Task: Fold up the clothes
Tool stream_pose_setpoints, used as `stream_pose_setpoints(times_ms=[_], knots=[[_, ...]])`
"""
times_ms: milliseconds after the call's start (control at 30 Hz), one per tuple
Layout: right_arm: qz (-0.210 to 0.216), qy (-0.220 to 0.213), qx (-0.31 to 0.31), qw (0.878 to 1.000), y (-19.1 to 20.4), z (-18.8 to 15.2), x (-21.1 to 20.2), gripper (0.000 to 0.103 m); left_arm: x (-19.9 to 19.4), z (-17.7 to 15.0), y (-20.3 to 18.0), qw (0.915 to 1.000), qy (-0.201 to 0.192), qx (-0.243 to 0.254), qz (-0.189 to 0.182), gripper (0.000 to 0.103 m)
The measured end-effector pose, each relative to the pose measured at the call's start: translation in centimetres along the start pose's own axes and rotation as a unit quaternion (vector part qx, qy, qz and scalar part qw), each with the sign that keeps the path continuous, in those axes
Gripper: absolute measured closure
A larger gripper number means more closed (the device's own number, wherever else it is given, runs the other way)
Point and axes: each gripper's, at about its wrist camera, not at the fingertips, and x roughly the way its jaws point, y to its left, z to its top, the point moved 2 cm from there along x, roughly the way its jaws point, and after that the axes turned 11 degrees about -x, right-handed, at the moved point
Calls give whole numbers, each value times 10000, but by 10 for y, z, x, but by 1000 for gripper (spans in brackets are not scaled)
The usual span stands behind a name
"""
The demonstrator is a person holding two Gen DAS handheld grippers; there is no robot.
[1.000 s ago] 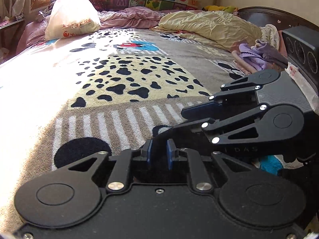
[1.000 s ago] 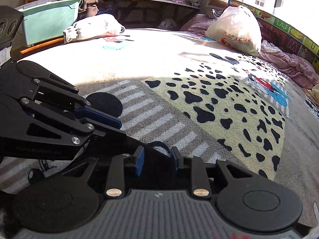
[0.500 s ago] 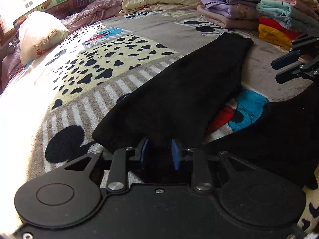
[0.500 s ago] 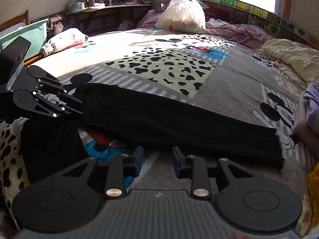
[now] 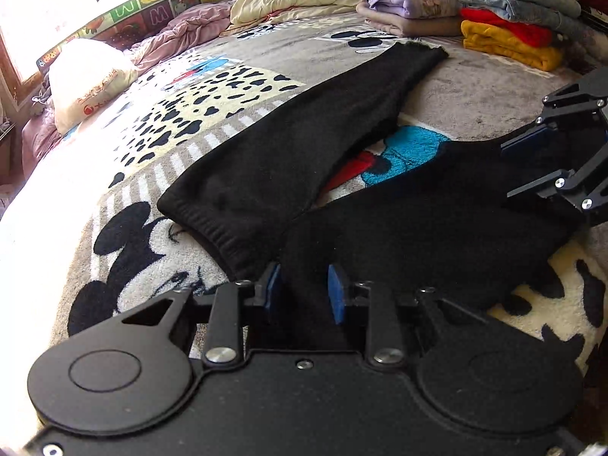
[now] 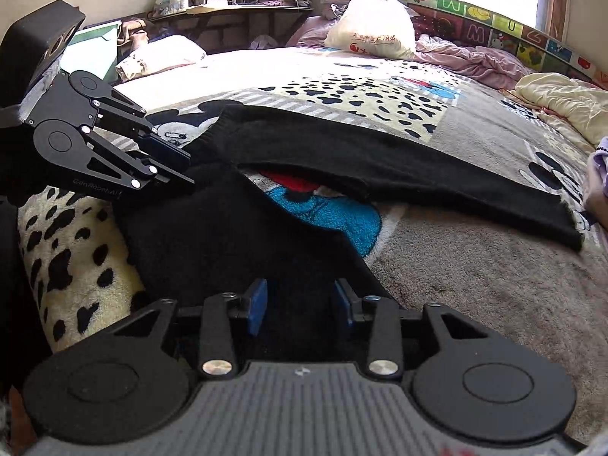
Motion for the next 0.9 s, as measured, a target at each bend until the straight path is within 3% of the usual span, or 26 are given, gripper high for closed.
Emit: stream_pose_setpoints(times_ms=[167, 267, 400, 533, 600, 667, 733, 833, 900], knots=[[-197, 285, 548, 9979, -30, -37, -32, 50, -13, -7, 2, 9995, 48, -155, 267, 75], [-383, 569, 993, 9927, -57, -54, -51, 50, -22, 1, -3, 9969, -245, -339, 662, 75], [-631, 191, 1278, 9896, -85, -49, -66, 51, -11, 18, -5, 9922, -683, -848, 614, 75], [-355, -495, 1266, 9901, -92, -1, -37, 51, 15, 15, -16, 9956, -334, -577, 654, 75], [-1, -707, 1261, 9895, -88, 25, -11, 51, 17, 8, -20, 9960, -410, -351, 713, 75], [643, -1034, 1710, 9777, -90, 47, 20, 51, 16, 5, -20, 9961, -474, -261, 698, 75], [1156, -1084, 2282, 9606, -95, 60, 56, 51, 14, 5, -15, 9964, -470, -408, 577, 75], [828, -730, 2656, 9578, -107, 59, 86, 52, 12, 4, -13, 9971, -474, -347, 488, 75], [495, -709, 3079, 9475, -131, 40, 81, 52, 11, 3, -13, 9974, -474, -290, 456, 75]])
